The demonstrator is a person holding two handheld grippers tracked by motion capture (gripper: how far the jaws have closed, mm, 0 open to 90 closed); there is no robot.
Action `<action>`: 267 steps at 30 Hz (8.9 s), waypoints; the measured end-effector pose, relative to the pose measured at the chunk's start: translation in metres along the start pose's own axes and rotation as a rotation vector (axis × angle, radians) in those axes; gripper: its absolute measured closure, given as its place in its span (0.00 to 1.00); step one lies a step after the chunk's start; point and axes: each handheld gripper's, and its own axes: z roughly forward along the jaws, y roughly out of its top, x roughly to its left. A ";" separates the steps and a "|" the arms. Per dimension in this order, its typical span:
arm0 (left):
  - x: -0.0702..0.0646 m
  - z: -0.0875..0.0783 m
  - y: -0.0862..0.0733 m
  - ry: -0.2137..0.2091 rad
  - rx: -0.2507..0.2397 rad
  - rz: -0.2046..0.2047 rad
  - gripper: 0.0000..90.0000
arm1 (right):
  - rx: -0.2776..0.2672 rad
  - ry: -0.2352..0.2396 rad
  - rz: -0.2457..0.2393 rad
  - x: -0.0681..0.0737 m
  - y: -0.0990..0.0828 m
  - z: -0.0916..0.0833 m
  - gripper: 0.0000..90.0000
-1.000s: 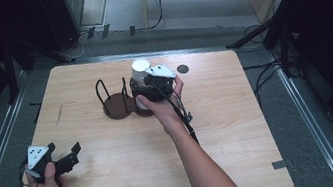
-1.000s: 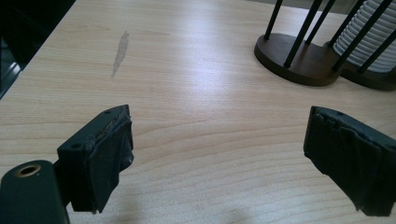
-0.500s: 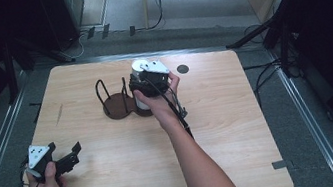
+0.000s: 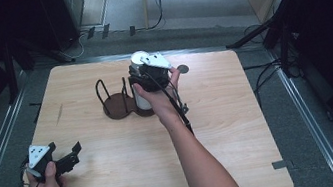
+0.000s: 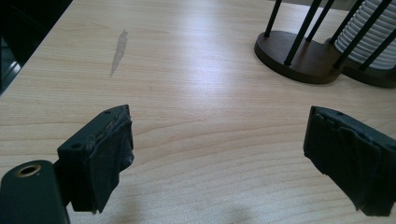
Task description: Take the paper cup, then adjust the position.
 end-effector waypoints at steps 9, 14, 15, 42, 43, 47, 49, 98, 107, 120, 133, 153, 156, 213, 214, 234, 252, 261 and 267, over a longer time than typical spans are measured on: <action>-0.001 0.001 0.001 -0.019 0.012 0.018 0.10 | -0.059 0.012 -0.009 0.002 0.025 -0.019 0.35; -0.002 0.003 0.002 -0.041 0.001 0.040 0.10 | -0.090 0.021 -0.001 0.001 0.039 -0.031 0.35; -0.002 0.004 0.002 -0.040 -0.008 0.047 0.10 | -0.090 0.021 -0.001 0.001 0.039 -0.031 0.35; -0.047 -0.003 0.014 -0.310 -0.018 0.094 0.09 | -0.120 0.008 -0.028 -0.027 0.026 -0.118 0.35; -0.051 -0.004 0.015 -0.318 -0.019 0.100 0.09 | -0.120 0.016 -0.027 -0.029 0.023 -0.122 0.35; -0.068 -0.005 0.019 -0.364 -0.034 0.122 0.09 | -0.117 0.033 -0.037 -0.036 0.011 -0.136 0.35; -0.078 -0.003 0.021 -0.384 -0.033 0.136 0.09 | -0.114 0.021 -0.044 -0.040 0.005 -0.141 0.35; -0.215 0.016 0.004 -0.619 -0.014 0.388 0.07 | -0.018 0.097 0.059 -0.034 -0.109 -0.177 0.34; -0.222 0.018 -0.001 -0.626 -0.004 0.415 0.08 | -0.007 0.144 0.042 -0.022 -0.112 -0.177 0.34; -0.220 0.020 -0.002 -0.629 -0.031 0.426 0.16 | 0.030 0.213 0.047 -0.012 -0.117 -0.174 0.34; -0.222 0.020 -0.001 -0.635 -0.028 0.408 0.22 | 0.038 0.221 0.070 -0.016 -0.116 -0.174 0.31; -0.223 0.017 -0.002 -0.622 -0.056 0.393 0.34 | 0.089 0.214 0.062 -0.014 -0.121 -0.168 0.20; -0.224 0.017 -0.002 -0.618 -0.060 0.385 0.34 | 0.095 0.212 0.065 -0.014 -0.121 -0.168 0.19; -0.181 0.014 0.036 -0.635 0.045 0.293 0.18 | 0.041 -0.191 -0.643 -0.011 -0.142 -0.160 0.35; -0.182 0.014 0.036 -0.633 0.046 0.296 0.18 | 0.041 -0.195 -0.661 -0.010 -0.144 -0.159 0.35; -0.186 0.003 0.034 -0.670 0.004 0.410 0.19 | -0.044 -0.132 -0.733 -0.004 -0.157 -0.156 0.35; -0.201 -0.002 0.030 -0.728 0.021 0.472 0.24 | 0.049 0.134 -0.533 -0.007 -0.159 -0.155 0.34; -0.202 -0.002 0.029 -0.738 0.031 0.486 0.25 | 0.078 0.264 -0.476 -0.004 -0.158 -0.156 0.34; -0.203 -0.003 0.028 -0.747 0.029 0.499 0.26 | 0.106 0.311 -0.450 -0.004 -0.158 -0.155 0.33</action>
